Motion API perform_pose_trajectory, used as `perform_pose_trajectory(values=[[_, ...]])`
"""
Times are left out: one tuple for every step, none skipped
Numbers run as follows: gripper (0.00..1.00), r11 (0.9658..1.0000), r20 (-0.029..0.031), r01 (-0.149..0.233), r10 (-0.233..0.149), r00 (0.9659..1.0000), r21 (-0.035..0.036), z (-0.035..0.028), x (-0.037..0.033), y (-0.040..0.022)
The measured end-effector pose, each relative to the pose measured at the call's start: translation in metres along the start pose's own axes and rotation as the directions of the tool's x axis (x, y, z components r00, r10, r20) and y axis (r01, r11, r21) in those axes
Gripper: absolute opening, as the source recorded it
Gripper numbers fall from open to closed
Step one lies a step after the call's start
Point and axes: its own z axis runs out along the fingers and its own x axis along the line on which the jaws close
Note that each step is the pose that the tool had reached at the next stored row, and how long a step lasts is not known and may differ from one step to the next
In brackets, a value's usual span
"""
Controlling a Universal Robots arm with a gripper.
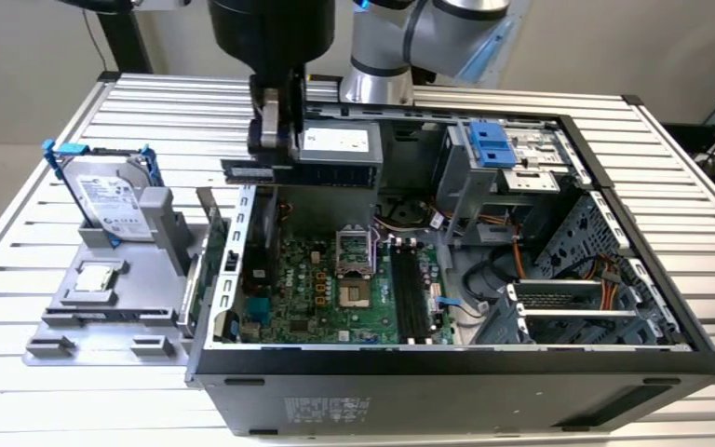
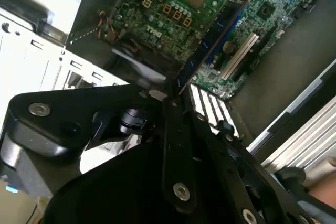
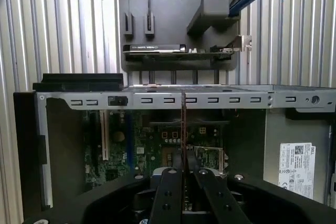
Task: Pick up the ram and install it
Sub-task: 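Pick up the ram and move it above insertion slot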
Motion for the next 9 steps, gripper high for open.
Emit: perform_pose_trajectory(values=[[0.00, 1.0000, 0.0000, 0.000, 0.000, 1.0000, 0.0000, 0.0000, -0.0002, -0.0045], [0.00, 1.0000, 0.0000, 0.000, 0.000, 1.0000, 0.0000, 0.0001, -0.0004, -0.0091], [0.00, 1.0000, 0.0001, 0.000, 0.000, 1.0000, 0.0001, 0.0001, -0.0005, -0.0135], [0.00, 1.0000, 0.0000, 0.000, 0.000, 1.0000, 0.0001, 0.0001, -0.0007, -0.0186], [0.00, 1.0000, 0.0001, 0.000, 0.000, 1.0000, 0.0001, 0.0002, -0.0008, -0.0230], [0.00, 1.0000, 0.0000, 0.000, 0.000, 1.0000, 0.0000, 0.0002, -0.0010, -0.0275], [0.00, 1.0000, 0.0000, 0.000, 0.000, 1.0000, 0.0000, 0.0002, -0.0012, -0.0320], [0.00, 1.0000, 0.0000, 0.000, 0.000, 1.0000, 0.0000, 0.0002, -0.0013, -0.0365], [0.00, 1.0000, 0.0000, 0.000, 0.000, 1.0000, 0.0001, 0.0003, -0.0015, -0.0411]])
